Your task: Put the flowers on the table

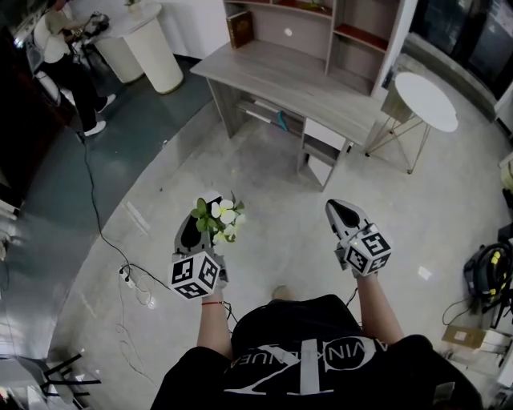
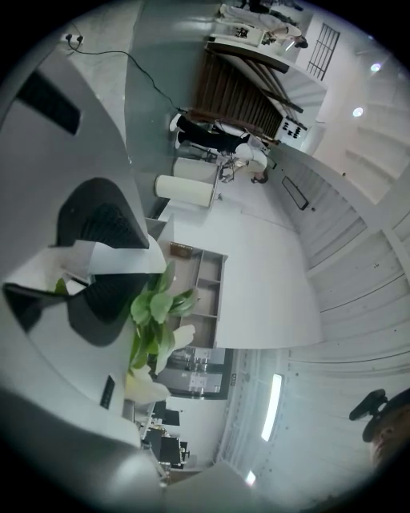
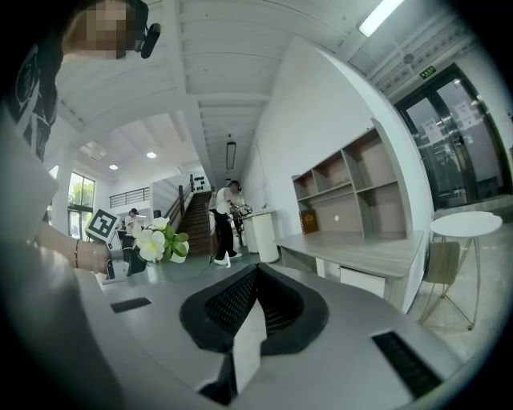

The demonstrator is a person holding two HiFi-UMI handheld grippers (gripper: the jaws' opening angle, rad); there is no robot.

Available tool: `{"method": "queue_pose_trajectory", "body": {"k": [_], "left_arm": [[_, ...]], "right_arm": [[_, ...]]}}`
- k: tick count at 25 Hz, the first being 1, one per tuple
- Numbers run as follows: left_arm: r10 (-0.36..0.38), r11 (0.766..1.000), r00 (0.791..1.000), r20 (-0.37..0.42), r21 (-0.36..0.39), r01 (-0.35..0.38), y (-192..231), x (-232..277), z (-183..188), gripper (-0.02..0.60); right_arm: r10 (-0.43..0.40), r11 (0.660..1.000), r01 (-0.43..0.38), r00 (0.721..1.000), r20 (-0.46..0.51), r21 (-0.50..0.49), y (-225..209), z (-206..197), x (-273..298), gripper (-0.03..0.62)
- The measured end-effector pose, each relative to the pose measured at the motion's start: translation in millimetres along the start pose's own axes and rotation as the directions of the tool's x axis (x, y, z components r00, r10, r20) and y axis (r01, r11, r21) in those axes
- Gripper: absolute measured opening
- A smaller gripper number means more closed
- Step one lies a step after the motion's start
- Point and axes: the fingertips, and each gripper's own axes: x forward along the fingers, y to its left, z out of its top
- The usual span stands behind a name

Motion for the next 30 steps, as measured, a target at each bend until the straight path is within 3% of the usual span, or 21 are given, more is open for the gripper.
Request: {"method": "queue_pose_trajectory", "body": {"k": [14, 24, 30], "left_arm": [[0.078, 0.996, 0.997, -0.009, -0.048, -0.078, 52, 25, -10, 0.094], [0.08, 0.996, 0.997, 0.001, -0.038, -0.08, 73, 135, 19, 0.092], [0.034, 0.998, 0.999, -0.02, -0.044, -0.035, 66, 201, 30, 0.091]], "right_arm": [[0.027, 0.999, -0.026, 0.999, -0.027, 0.024, -13, -2, 62, 0.011], [0.054, 0.998, -0.054, 0.998, -0.014, 0.03, -69, 24, 167, 0.011], [0.033, 0.999, -0.032, 0.999, -0.027, 0.032, -103, 39, 204, 0.011]]}}
